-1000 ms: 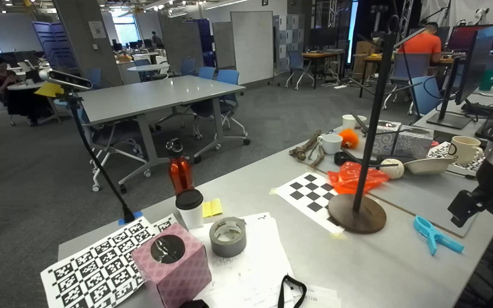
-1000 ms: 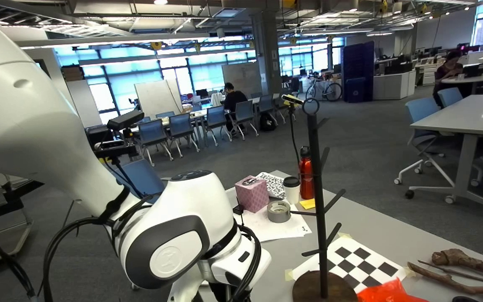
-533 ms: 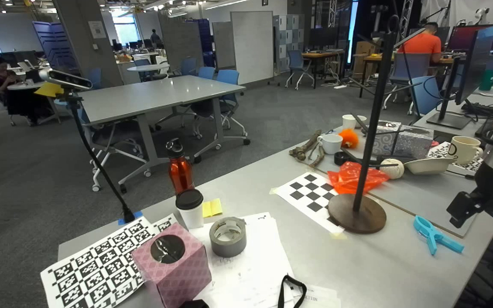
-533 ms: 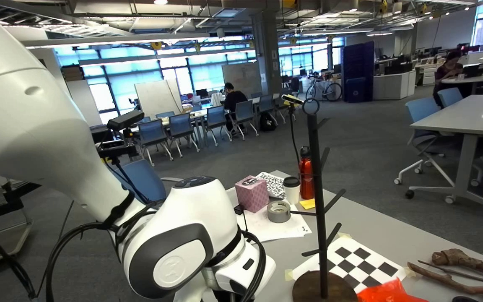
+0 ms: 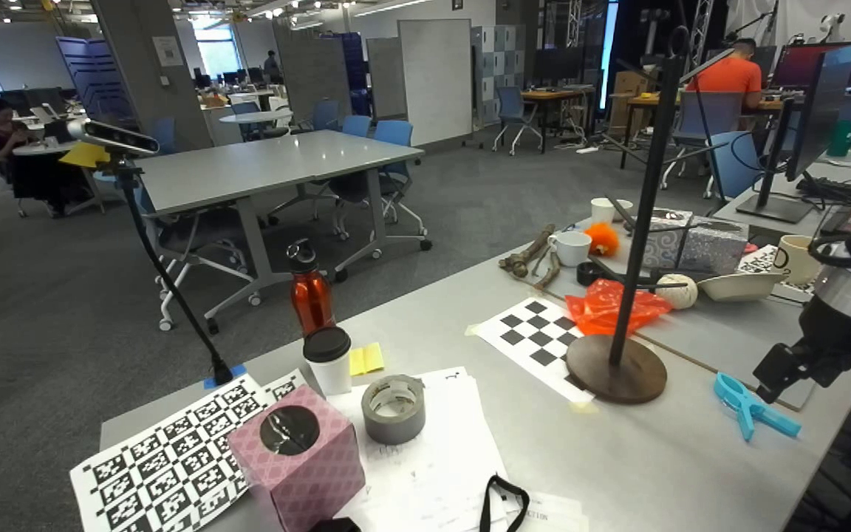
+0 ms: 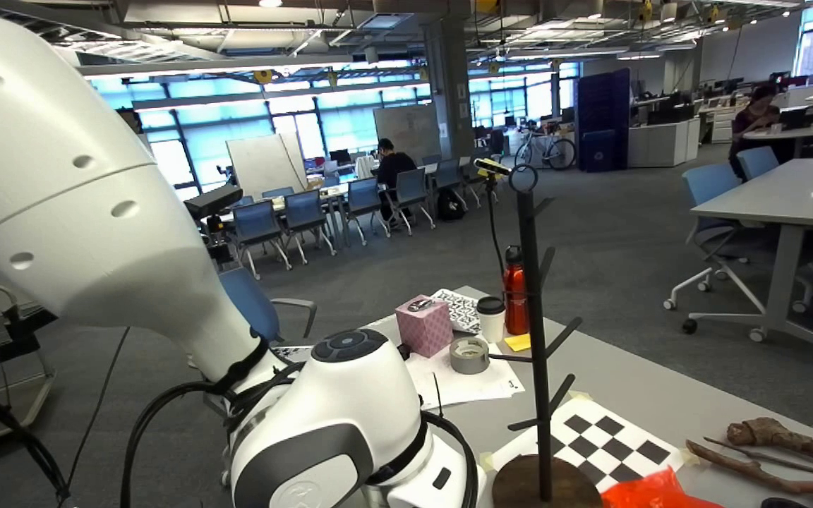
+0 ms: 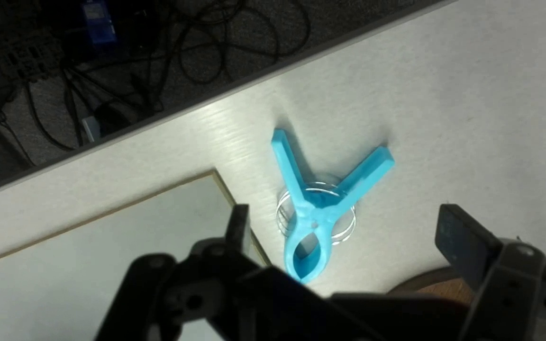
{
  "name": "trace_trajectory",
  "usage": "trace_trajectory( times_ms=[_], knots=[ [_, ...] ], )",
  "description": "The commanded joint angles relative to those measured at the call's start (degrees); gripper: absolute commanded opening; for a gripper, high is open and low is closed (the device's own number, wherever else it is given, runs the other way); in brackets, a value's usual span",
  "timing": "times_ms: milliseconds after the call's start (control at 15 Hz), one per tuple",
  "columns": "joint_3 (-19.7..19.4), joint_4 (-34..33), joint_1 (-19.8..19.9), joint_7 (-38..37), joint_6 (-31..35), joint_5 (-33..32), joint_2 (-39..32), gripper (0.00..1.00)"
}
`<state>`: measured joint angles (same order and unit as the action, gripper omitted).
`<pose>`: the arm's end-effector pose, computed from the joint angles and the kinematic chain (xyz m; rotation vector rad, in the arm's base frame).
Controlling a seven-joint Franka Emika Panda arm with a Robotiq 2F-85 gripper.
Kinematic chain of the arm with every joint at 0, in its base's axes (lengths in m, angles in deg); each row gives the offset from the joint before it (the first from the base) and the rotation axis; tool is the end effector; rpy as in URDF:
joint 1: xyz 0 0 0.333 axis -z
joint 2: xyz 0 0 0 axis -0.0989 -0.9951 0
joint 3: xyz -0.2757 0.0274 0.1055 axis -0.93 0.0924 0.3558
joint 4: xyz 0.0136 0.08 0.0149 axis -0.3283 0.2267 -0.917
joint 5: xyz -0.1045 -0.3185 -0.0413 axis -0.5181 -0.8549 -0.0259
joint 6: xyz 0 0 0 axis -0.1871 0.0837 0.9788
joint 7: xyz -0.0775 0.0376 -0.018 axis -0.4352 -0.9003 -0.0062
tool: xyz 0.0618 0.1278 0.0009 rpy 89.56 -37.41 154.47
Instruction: Hang the blue clip on the wooden stand
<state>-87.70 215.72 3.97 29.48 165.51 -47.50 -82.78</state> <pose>0.4150 -0.1278 0.1871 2.9731 -0.6816 0.2261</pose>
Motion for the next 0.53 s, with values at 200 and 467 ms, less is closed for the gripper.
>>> trace_trajectory(
  times_ms=[200, 467],
  knots=[
    [2.9, -5.9, 0.5, 10.7, 0.6, 11.8, -8.5, 1.00],
    [1.6, -8.2, 0.5, 12.5, 0.2, 12.8, -11.5, 1.00]
  ],
)
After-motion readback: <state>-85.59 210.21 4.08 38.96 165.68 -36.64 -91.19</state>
